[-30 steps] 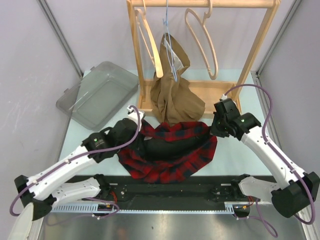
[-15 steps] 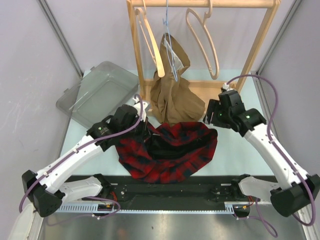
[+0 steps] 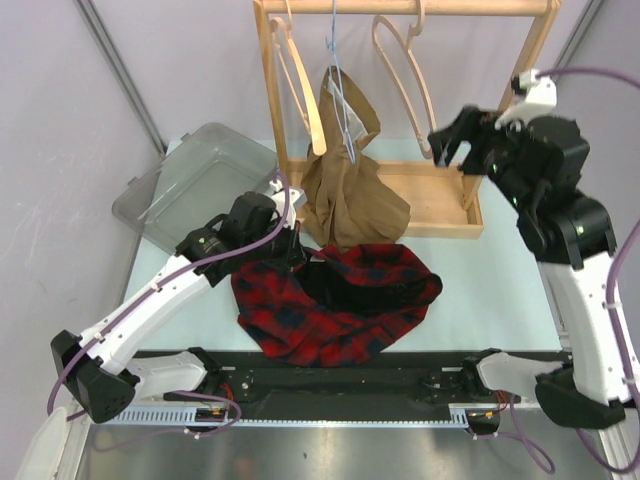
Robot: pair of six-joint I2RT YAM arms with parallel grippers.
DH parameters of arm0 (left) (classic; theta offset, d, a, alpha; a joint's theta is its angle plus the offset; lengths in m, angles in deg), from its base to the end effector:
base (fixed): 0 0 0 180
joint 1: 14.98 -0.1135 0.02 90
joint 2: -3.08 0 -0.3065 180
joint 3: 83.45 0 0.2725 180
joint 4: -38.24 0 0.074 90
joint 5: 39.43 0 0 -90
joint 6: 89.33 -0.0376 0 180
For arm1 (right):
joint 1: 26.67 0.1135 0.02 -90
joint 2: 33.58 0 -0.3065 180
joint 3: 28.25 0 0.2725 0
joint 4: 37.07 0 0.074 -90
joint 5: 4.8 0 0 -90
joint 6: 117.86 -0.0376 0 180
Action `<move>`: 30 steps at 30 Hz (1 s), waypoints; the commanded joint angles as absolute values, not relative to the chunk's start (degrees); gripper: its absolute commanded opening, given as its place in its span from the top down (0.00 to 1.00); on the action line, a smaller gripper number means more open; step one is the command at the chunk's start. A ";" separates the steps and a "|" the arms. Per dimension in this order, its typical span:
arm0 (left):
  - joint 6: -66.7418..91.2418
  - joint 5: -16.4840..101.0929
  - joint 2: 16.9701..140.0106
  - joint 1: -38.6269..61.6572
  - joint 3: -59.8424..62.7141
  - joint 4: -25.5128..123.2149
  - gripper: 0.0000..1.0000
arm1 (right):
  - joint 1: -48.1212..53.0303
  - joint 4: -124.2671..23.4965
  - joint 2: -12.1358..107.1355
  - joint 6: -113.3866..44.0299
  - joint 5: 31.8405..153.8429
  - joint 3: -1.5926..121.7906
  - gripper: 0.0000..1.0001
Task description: Place the skirt on the hanger
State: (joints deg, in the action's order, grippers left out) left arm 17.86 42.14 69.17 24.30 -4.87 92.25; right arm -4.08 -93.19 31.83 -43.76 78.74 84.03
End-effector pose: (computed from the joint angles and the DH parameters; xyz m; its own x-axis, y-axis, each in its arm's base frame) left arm 0.1862 -0.1594 0.3789 -0.7004 0.1952 -0.6866 0.5278 0.7891 -0.3141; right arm 0.1758 0.0686 0.5732 -0.2192 0.2036 -0.9542 -0.2278 0.9403 0.2530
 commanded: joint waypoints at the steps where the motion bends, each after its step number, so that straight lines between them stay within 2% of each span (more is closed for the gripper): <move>1: 16.14 39.93 69.09 23.60 -2.09 91.56 0.97 | -6.10 -89.26 40.85 -38.85 78.60 93.70 0.13; 9: 16.23 37.82 69.27 23.42 -2.44 90.50 0.97 | -10.32 -90.04 61.84 -34.37 80.71 112.67 0.16; 14: 16.14 37.38 69.44 23.25 -3.14 90.07 0.97 | -12.69 -84.60 66.17 -34.36 83.35 114.10 0.24; 15: 16.14 37.47 69.44 23.25 -3.15 90.07 0.97 | -13.05 -85.20 67.13 -35.24 83.70 115.41 0.32; 17: 16.14 37.47 69.44 22.99 -3.23 90.15 0.97 | -14.10 -89.05 71.26 -35.77 83.97 121.46 0.42; 18: 16.14 37.47 69.44 22.90 -3.32 90.07 0.97 | -14.19 -89.95 72.40 -36.03 83.62 122.97 0.54; 19: 16.14 37.56 69.53 22.81 -3.50 89.98 0.97 | -14.19 -90.48 73.29 -36.04 83.53 124.29 0.61; 20: 16.14 37.47 69.53 22.63 -3.50 89.89 0.97 | -14.19 -90.31 73.29 -36.04 83.36 124.21 0.67; 21: 16.05 37.38 69.53 22.55 -3.67 89.80 0.97 | -14.10 -89.87 73.03 -36.04 83.01 123.86 0.82; 24: 16.14 37.29 69.53 22.19 -3.76 89.63 0.97 | -13.84 -88.82 71.54 -35.42 82.04 122.63 1.00; 30: 16.40 37.21 69.62 21.75 -3.94 89.10 0.98 | -13.40 -86.97 64.87 -33.05 82.82 117.99 1.00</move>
